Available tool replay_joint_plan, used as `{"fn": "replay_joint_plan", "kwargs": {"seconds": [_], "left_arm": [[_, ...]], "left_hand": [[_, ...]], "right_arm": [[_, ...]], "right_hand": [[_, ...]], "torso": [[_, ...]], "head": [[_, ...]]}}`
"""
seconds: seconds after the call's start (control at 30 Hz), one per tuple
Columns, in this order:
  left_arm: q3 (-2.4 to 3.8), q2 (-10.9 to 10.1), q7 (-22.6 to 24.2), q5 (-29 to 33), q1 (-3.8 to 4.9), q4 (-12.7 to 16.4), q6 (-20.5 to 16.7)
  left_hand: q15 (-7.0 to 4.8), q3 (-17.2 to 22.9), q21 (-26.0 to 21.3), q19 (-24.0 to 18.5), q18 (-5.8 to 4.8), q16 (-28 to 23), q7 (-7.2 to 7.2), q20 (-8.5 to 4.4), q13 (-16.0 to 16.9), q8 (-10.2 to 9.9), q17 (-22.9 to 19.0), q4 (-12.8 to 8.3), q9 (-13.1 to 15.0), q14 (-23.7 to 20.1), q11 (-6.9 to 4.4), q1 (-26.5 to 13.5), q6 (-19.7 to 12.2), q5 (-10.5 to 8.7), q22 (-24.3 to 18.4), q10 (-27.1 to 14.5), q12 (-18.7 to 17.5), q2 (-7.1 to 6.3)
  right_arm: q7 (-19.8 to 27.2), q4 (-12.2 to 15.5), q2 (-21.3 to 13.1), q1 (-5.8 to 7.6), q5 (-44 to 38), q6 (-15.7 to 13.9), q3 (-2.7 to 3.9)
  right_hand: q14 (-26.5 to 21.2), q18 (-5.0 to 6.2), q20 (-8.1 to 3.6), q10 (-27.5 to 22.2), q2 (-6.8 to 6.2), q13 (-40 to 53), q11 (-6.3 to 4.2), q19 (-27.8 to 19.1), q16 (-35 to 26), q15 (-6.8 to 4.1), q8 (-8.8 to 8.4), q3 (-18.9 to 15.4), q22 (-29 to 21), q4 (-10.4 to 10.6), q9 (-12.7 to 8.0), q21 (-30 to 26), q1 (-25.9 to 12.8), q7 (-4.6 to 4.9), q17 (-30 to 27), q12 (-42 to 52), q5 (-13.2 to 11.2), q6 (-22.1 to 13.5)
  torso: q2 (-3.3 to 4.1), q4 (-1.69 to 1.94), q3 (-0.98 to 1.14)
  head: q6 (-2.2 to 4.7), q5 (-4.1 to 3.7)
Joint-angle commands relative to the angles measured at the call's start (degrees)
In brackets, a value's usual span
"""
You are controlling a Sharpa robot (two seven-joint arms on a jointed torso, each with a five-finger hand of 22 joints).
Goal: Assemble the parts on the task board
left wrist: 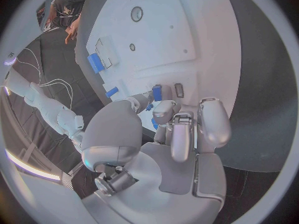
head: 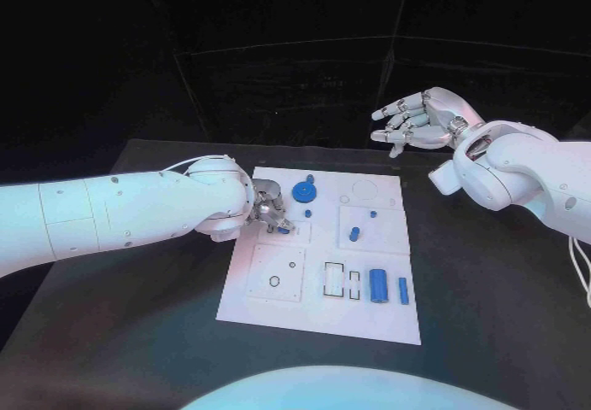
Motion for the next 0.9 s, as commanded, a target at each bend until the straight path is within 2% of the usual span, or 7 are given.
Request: {"fn": "replay_joint_plan", "kwargs": {"seconds": [0.03, 0.17, 0.37, 0.9], "left_arm": [[-0.14, 0.0, -0.7, -0.4, -0.15, -0.1, 1.2], [-0.14, 0.2, -0.7, -0.1, -0.15, -0.3, 1.1], [-0.14, 0.5, -0.8, 0.3, -0.15, -0.8, 1.0], [-0.14, 1.1, -1.2, 0.7, -0.15, -1.4, 1.8]], "left_hand": [[-0.01, 7.8, 0.3, 0.5, -0.98, 0.4, -0.42, -0.02, 0.0, 0.3, 15.1, -7.8, 0.1, 6.0, 0.01, -0.3, 0.1, 0.46, 0.1, 0.4, 0.3, -0.26], [-0.07, 5.3, 0.4, 0.6, -1.03, 0.4, -0.63, -0.09, 0.1, 0.4, 15.1, -5.5, 0.1, 6.0, -0.10, -3.2, 0.8, 0.26, 0.4, 0.7, 0.5, -0.53], [-0.25, 1.3, 0.6, 0.7, -1.08, 0.4, -0.82, -0.26, 0.0, 0.3, 15.1, -2.9, -0.1, 6.0, -0.26, -5.8, 1.4, 0.21, 0.7, 0.7, 0.7, -0.19], [-0.36, -2.8, 1.3, 1.2, -1.32, 0.4, -1.03, -0.39, 0.5, 0.1, 15.1, -0.6, -0.3, 6.0, -0.42, -7.5, 2.2, 0.25, 2.1, 1.2, 1.4, 0.26]], "right_arm": [[0.4, 0.0, 0.1, 0.12, 0.0, 0.4, 0.05], [0.4, 0.0, 0.1, 0.12, 0.0, 0.4, 0.05], [0.4, 0.0, 0.1, 0.12, 0.0, 0.4, 0.05], [0.2, 0.2, -0.1, 0.13, 0.0, 0.4, 0.05]], "right_hand": [[-0.5, 0.17, 0.07, -0.2, 0.42, 0.0, -0.03, -0.3, -0.2, 0.08, 0.21, -0.4, 0.0, 0.0, -0.1, -0.2, -0.1, -0.01, 0.0, 0.4, 0.3, -0.5], [-0.5, 0.17, 0.07, -0.2, 0.42, 0.0, -0.03, -0.3, -0.2, 0.08, 0.21, -0.4, 0.0, 0.0, -0.1, -0.2, -0.1, -0.01, 0.0, 0.4, 0.3, -0.5], [-0.5, 0.17, 0.08, -0.3, 0.46, -0.1, -0.01, -0.3, -0.2, 0.09, 0.24, -0.4, -0.1, 0.1, -0.1, -0.2, -0.1, 0.00, -0.1, 0.4, 0.3, -0.5], [-0.5, 0.17, 0.08, -0.3, 0.46, -0.1, -0.01, -0.3, -0.2, 0.09, 0.24, -0.4, -0.1, 0.1, -0.1, -0.2, -0.1, 0.00, -0.1, 0.4, 0.3, -0.5]], "torso": [[0.03, -0.09, 0.02], [0.07, -0.12, 0.06], [0.05, -0.06, 0.05], [0.04, -0.09, 0.06]], "head": [[0.03, 0.06], [0.03, 0.07], [-0.09, 0.02], [-0.28, -0.12]]}}
